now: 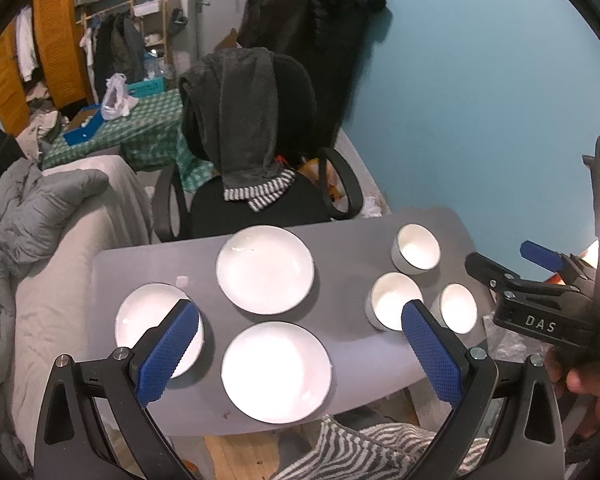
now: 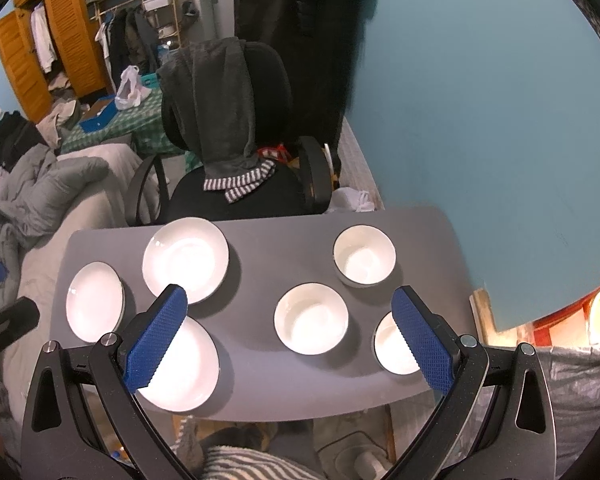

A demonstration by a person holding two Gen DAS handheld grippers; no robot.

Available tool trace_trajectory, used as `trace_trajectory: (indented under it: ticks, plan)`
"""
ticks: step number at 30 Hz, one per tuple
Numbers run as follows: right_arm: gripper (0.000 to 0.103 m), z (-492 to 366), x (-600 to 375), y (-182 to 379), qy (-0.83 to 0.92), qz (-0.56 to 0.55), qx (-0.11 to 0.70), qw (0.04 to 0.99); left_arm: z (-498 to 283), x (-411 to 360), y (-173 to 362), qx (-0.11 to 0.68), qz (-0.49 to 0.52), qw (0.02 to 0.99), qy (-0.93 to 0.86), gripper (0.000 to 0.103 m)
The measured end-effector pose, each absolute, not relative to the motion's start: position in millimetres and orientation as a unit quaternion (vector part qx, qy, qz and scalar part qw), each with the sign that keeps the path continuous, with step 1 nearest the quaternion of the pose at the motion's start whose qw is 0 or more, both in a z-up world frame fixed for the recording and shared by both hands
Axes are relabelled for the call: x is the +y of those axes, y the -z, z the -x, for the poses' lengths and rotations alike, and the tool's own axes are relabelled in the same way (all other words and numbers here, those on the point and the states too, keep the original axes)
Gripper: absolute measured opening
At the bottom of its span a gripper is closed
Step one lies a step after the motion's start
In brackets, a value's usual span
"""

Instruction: Organize plates and bowls

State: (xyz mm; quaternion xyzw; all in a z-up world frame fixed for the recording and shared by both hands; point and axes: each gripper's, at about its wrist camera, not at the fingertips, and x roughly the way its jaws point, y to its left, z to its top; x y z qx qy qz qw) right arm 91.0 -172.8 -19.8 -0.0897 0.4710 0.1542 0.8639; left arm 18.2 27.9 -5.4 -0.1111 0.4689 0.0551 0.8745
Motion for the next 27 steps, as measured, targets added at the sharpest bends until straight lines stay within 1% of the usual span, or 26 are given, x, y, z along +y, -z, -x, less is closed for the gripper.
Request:
trace_trajectory:
  ticks: [11, 27]
  plan:
    - [0.101, -92.9, -145.7, 21.9, -0.184, 0.117, 0.471, 0.854, -1.2, 52.1, 17.2, 0.471, 0.134, 0.867, -0.086, 0.103]
    - [0.101, -94.3, -99.5, 51.5, -0.271, 0.145, 0.492, 0.815, 38.6, 114.6, 70.6, 0.507, 0.227, 0.822, -0.125, 0.103]
